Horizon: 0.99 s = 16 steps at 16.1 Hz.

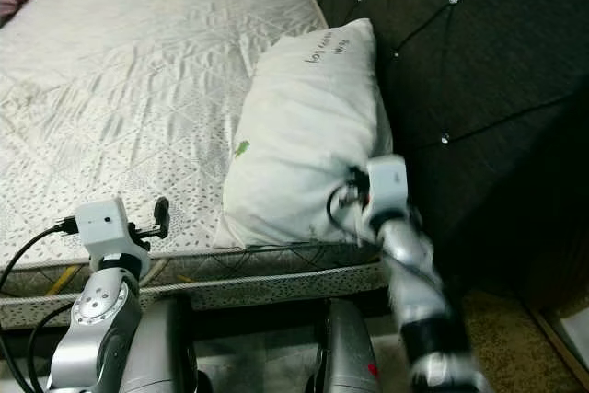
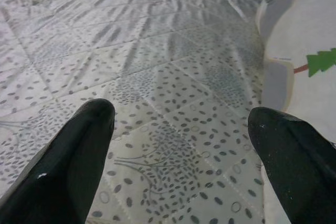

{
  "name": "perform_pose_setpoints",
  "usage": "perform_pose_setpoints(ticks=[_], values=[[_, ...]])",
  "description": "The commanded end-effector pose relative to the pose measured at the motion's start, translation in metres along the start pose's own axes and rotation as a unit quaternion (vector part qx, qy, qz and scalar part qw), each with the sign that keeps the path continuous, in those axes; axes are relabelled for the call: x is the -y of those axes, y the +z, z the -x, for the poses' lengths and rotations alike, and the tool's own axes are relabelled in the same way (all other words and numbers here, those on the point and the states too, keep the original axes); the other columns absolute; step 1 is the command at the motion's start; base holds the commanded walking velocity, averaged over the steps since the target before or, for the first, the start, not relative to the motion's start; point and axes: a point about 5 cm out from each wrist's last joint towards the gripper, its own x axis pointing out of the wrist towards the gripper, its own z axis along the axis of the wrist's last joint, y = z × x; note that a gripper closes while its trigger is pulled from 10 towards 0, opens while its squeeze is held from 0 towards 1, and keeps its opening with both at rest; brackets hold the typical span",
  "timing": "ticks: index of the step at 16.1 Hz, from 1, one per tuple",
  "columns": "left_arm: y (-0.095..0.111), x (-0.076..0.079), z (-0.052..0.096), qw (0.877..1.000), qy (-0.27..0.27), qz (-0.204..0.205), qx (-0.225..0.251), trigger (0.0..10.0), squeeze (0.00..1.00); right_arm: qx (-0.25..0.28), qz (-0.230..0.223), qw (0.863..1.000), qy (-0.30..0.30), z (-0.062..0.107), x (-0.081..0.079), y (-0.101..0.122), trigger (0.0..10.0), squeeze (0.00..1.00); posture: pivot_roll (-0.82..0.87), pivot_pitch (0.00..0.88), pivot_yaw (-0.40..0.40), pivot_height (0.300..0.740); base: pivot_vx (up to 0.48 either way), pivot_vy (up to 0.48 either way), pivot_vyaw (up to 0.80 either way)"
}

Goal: Clean up the room

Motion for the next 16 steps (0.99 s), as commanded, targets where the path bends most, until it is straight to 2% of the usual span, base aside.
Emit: perform_pose_setpoints(ticks=[1,2,3,4,5,6,9,12,16], values=[[0.0,0.003,-0.002,1.0,-0.006,-0.006,0.002,10.0,0.0,0.044,0.04,0.997,0.043,-0.014,0.0,0.027,0.0,0.0,0.07,0.051,-0.026,0.54,0.0,0.0,0.0],[0.0,0.002,-0.002,1.0,-0.001,-0.007,0.002,10.0,0.0,0.025,0.068,0.997,0.04,-0.022,0.015,0.031,0.0,0.0,0.07,0.051,-0.027,0.54,0.0,0.0,0.0],[-0.001,0.001,-0.002,1.0,0.005,-0.008,0.001,10.0,0.0,0.012,0.067,0.998,0.004,-0.027,0.034,0.037,0.0,0.0,0.08,0.049,-0.031,0.54,0.0,0.0,0.0],[-0.001,0.0,-0.002,1.0,0.006,-0.008,0.001,10.0,0.0,0.008,0.063,0.998,-0.018,-0.029,0.045,0.042,0.0,0.0,0.08,0.05,-0.033,0.54,0.0,0.0,0.0],[-0.001,-0.001,-0.002,1.0,0.006,-0.007,0.001,10.0,0.0,0.012,0.07,0.996,-0.045,-0.032,0.061,0.053,0.0,0.0,0.08,0.05,-0.033,0.54,0.0,0.0,0.0],[-0.001,-0.001,-0.002,1.0,0.007,-0.007,0.002,10.0,0.0,0.024,0.072,0.992,-0.097,-0.035,0.087,0.075,0.0,0.0,0.08,0.048,-0.036,0.54,0.0,0.0,0.0],[-0.003,0.0,-0.002,1.0,0.008,-0.007,0.002,10.0,0.0,0.048,0.066,0.985,-0.151,-0.037,0.112,0.104,0.0,0.0,0.08,0.047,-0.035,0.54,0.0,0.0,0.0],[-0.004,-0.003,-0.002,1.0,0.01,-0.009,0.002,10.0,0.0,0.052,0.066,0.983,-0.166,-0.035,0.122,0.111,0.0,0.0,0.08,0.046,-0.038,0.54,0.0,0.0,0.0],[-0.006,0.0,-0.001,1.0,0.006,-0.008,-0.001,10.0,0.0,0.008,0.061,0.991,-0.115,-0.034,0.096,0.067,0.0,0.0,0.08,0.049,-0.036,0.54,0.0,0.0,0.0]])
